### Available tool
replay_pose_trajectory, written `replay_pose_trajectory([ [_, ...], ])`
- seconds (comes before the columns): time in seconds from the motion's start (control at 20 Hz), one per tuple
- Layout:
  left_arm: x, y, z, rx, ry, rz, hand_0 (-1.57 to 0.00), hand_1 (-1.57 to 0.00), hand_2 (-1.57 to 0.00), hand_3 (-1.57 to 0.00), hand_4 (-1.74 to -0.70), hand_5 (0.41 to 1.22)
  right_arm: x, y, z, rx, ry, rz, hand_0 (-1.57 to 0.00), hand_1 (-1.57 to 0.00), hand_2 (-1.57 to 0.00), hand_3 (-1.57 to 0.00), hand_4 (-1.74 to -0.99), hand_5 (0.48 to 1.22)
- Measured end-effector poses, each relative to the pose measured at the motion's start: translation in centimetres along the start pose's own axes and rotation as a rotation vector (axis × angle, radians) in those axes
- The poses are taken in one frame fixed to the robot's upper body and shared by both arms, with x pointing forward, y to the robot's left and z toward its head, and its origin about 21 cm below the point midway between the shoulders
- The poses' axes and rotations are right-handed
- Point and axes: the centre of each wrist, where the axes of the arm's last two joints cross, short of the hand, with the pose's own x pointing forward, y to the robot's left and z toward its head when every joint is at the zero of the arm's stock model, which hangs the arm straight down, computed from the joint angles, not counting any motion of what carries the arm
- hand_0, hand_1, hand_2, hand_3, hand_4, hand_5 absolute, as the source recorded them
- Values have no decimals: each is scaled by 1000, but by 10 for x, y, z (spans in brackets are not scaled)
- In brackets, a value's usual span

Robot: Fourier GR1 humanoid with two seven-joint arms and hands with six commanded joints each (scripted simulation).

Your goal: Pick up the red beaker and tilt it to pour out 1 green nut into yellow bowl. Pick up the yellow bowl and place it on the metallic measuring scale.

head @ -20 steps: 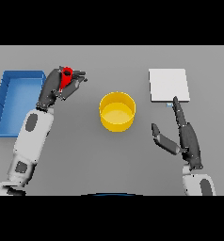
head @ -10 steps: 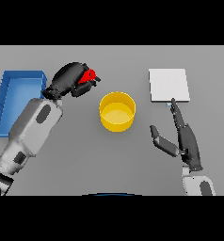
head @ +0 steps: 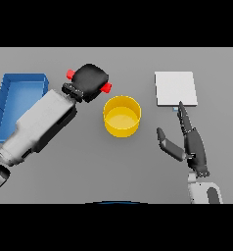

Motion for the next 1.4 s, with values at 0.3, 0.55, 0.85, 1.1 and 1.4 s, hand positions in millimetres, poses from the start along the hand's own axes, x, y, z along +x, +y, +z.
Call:
replay_pose_trajectory([
  [0.3,21,14,-12,-84,-121,-263,-1571,-1571,-1571,-1458,-1727,1219,0,-2,1,-14,-12,-10,1,1,1,1,-1221,610],
  [0.55,29,25,-21,-121,-163,-485,-1571,-1571,-1571,-1534,-1734,1220,-2,1,-1,-30,-20,14,1,1,1,1,-1185,575],
  [0.85,40,25,-25,-147,-201,-734,-1571,-1571,-1571,-1561,-1737,1221,-5,3,0,-31,-30,6,1,1,1,1,-1135,567],
  [1.1,48,31,-30,-147,-229,-902,-1571,-1571,-1571,-1568,-1733,1221,-4,-1,-2,-37,-21,23,1,1,1,1,-1136,579],
  [1.4,62,54,-31,-104,-246,-1119,-1571,-1571,-1571,-1570,-1732,1221,-6,3,-1,-43,-31,14,1,1,1,1,-1138,572],
])
